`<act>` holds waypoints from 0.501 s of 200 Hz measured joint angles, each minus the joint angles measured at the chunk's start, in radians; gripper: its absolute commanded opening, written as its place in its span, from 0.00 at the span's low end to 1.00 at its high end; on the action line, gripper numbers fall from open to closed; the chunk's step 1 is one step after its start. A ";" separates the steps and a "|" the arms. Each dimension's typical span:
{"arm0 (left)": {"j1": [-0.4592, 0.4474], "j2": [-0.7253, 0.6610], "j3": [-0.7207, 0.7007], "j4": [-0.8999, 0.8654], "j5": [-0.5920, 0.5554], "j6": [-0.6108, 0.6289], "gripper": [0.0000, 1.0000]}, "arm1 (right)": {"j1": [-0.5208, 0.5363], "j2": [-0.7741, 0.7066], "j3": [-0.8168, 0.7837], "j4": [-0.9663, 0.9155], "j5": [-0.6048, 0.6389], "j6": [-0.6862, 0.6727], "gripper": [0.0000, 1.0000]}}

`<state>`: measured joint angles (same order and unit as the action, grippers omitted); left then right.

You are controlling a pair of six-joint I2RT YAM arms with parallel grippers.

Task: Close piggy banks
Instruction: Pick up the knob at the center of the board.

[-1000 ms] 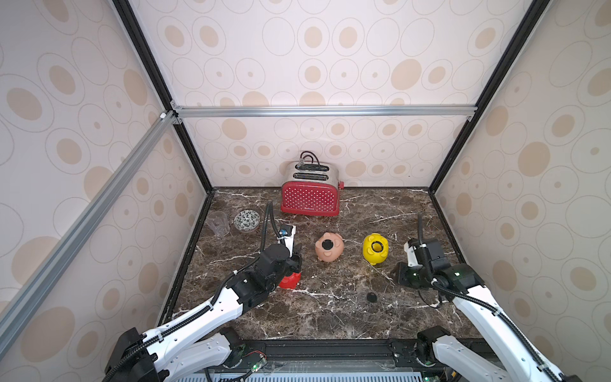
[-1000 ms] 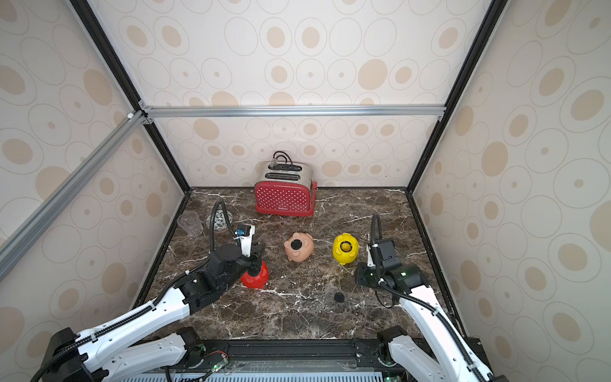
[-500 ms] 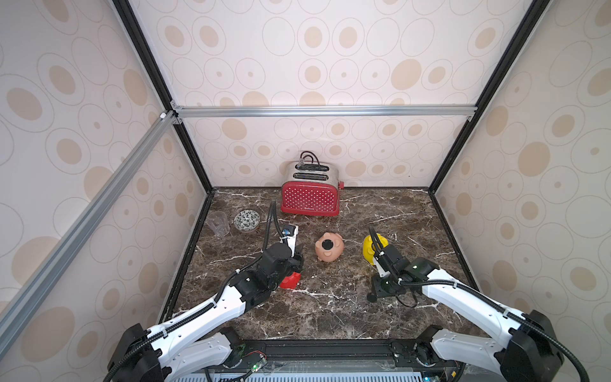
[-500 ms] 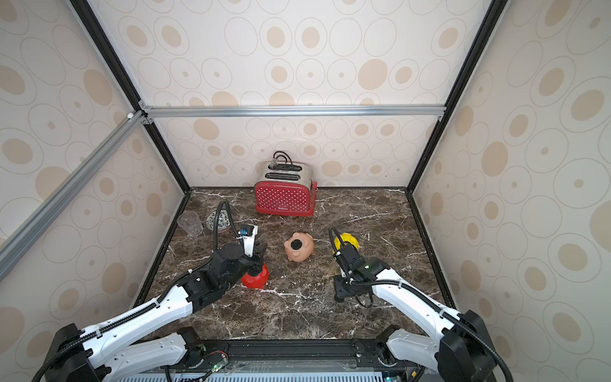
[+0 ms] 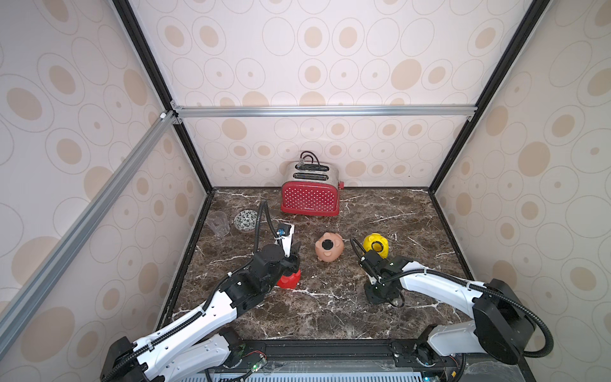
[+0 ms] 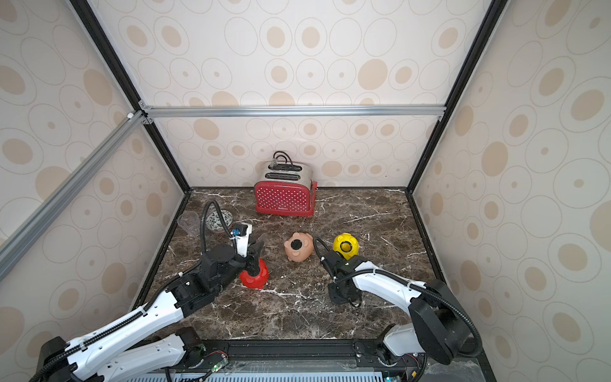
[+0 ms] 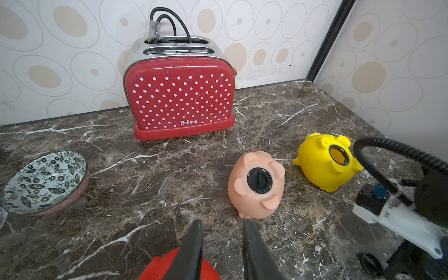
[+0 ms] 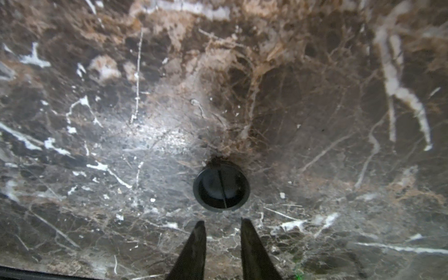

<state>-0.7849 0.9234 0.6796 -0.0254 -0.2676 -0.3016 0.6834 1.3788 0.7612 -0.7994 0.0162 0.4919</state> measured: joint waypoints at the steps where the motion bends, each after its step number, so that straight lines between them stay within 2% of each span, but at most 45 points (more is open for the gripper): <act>1: 0.000 0.000 0.000 0.000 0.000 0.000 0.29 | 0.000 0.001 0.000 0.000 0.000 0.000 0.26; 100: 0.001 -0.022 0.008 -0.017 -0.014 0.013 0.29 | 0.000 0.099 0.058 0.008 0.030 -0.037 0.17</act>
<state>-0.7841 0.9012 0.6872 -0.0425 -0.2817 -0.2882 0.6834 1.4776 0.8196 -0.7910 0.0460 0.4549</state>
